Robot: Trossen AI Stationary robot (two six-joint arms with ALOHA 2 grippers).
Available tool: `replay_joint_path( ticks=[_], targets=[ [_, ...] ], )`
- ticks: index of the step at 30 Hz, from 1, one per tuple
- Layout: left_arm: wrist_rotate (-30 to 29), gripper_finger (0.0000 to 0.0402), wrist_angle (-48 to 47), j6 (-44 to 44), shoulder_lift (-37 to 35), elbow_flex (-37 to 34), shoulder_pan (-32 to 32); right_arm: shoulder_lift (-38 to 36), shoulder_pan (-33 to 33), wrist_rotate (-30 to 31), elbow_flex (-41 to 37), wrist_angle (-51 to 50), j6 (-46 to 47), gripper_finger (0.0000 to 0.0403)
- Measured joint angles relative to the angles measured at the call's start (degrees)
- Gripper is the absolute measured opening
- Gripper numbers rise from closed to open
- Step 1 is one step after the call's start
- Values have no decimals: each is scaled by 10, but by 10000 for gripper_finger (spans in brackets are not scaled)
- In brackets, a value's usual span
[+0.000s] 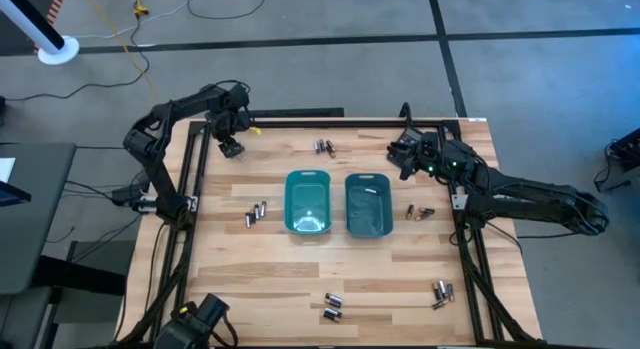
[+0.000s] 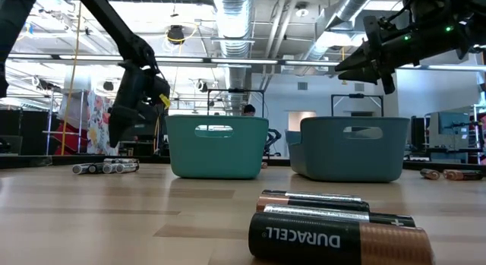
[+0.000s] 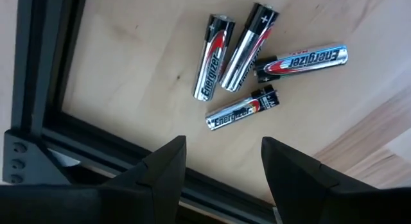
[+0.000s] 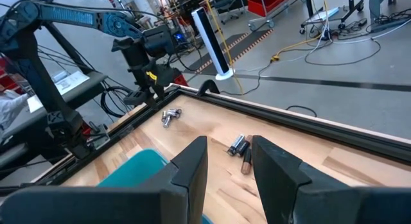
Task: Sort batteries
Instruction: Put the silver battery into the blue bin
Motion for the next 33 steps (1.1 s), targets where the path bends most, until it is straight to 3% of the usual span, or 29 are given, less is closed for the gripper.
replay_joint_path(
  ticks=[14,28,33],
  targets=[
    [-23,196,75,31,0,-59,0,0,0,0,0,0,13,138],
    [2,196,106,55,0,-109,-12,0,0,0,0,0,34,138],
    [-9,173,117,47,-3,-119,-15,0,0,0,0,0,34,138]
  ],
)
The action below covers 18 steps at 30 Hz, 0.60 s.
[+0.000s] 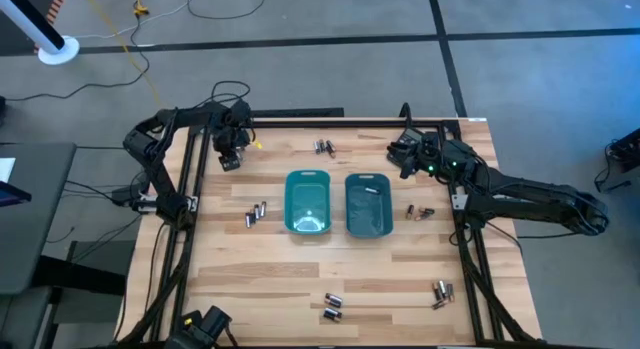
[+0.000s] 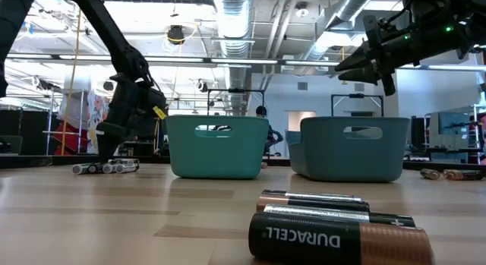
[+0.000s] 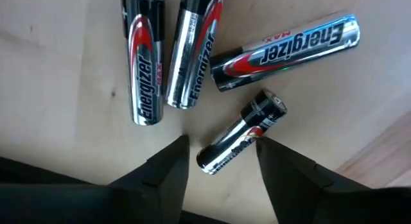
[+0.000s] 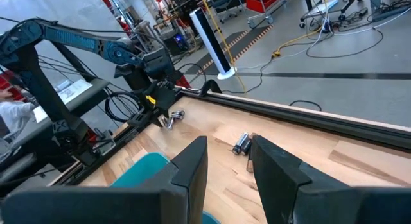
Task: Sort batteries
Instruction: Put the silver battery into the blue bin
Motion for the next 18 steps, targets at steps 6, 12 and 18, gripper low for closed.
replay_joint_path(
  ticks=[6,12,18],
  targets=[
    [-10,111,8,6,0,-1,-1,0,0,0,0,0,9,138],
    [-46,46,9,15,3,4,-10,0,1,0,0,0,11,138],
    [-104,36,-7,7,3,6,-21,0,1,0,0,0,10,138]
  ],
)
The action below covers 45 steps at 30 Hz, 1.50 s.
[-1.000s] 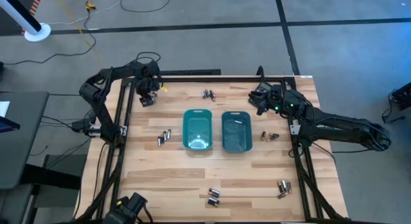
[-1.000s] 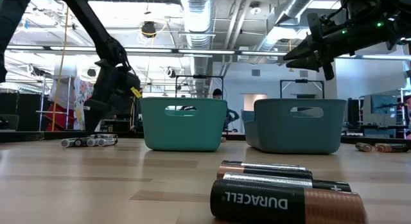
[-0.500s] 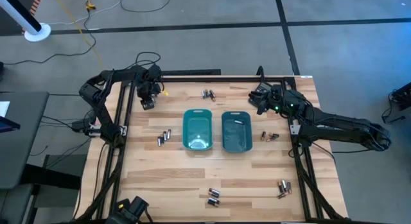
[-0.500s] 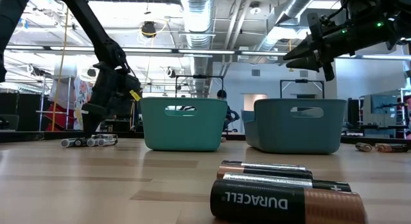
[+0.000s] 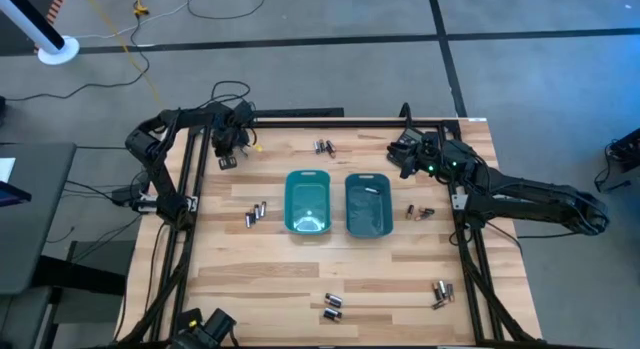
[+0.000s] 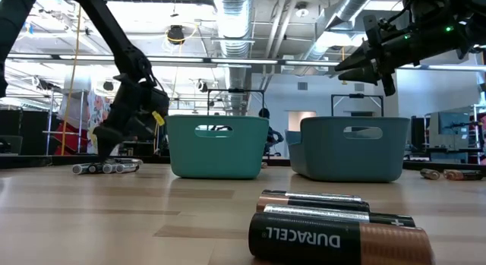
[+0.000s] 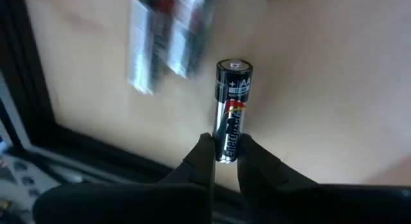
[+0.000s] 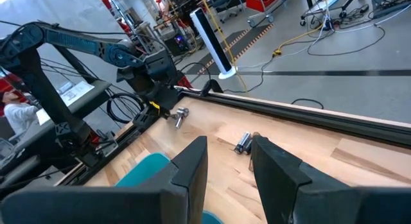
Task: Sort batteries
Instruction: Put the silver battery into the blue bin
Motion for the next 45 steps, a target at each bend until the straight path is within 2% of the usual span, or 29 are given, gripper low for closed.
replay_joint_path(
  ticks=[4,9,14,29,36,40,45],
  targets=[
    [-22,42,-28,-13,-1,0,-10,0,0,0,0,0,0,138],
    [-16,38,-65,-43,-20,0,-15,0,-1,0,0,0,-2,138],
    [53,38,-91,-93,-68,0,-15,0,-1,0,0,0,-2,138],
    [217,38,-75,-215,-280,1,-40,0,-1,0,0,0,-2,138],
    [257,38,6,-304,-336,1,-105,0,-1,0,0,0,-2,138],
    [267,38,92,-359,-332,1,-171,0,5,0,0,0,-2,138],
    [268,38,207,-396,-292,3,-268,0,9,0,0,-1,-2,138]
  ],
)
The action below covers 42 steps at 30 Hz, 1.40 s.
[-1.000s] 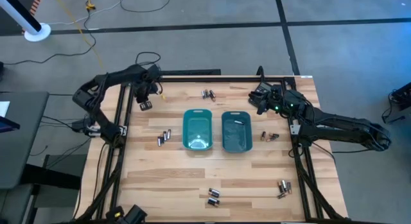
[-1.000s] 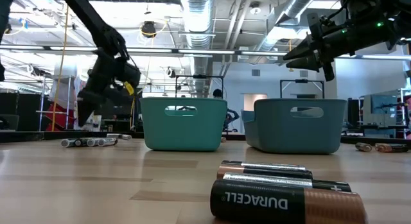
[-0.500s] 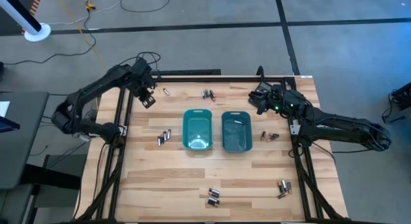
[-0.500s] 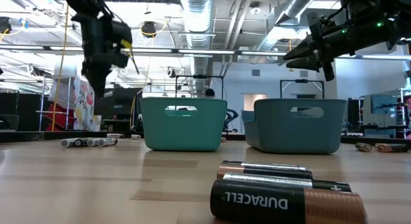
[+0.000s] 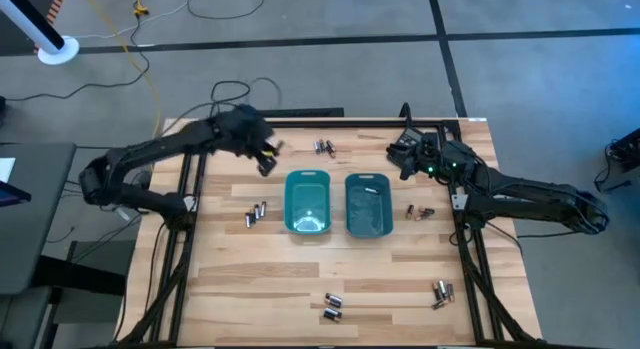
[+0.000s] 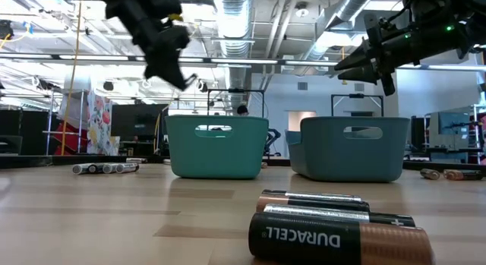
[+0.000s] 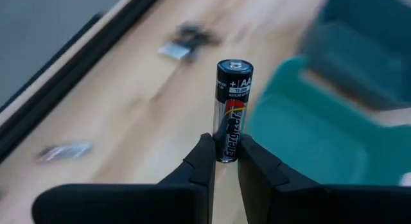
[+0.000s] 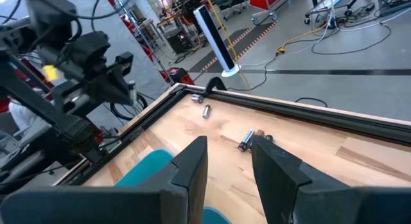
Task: Sort batteries
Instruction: Put the silver battery into the blue bin
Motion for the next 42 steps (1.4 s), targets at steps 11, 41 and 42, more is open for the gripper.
replay_joint_path(
  ticks=[11,41,42],
  targets=[
    [-32,38,22,12,211,207,-110,0,0,0,0,-33,0,138],
    [-13,38,-53,110,626,569,-229,-1,-37,0,0,-41,0,138],
    [-13,38,-53,106,630,569,-229,-1,-37,0,0,-41,0,138]
  ],
)
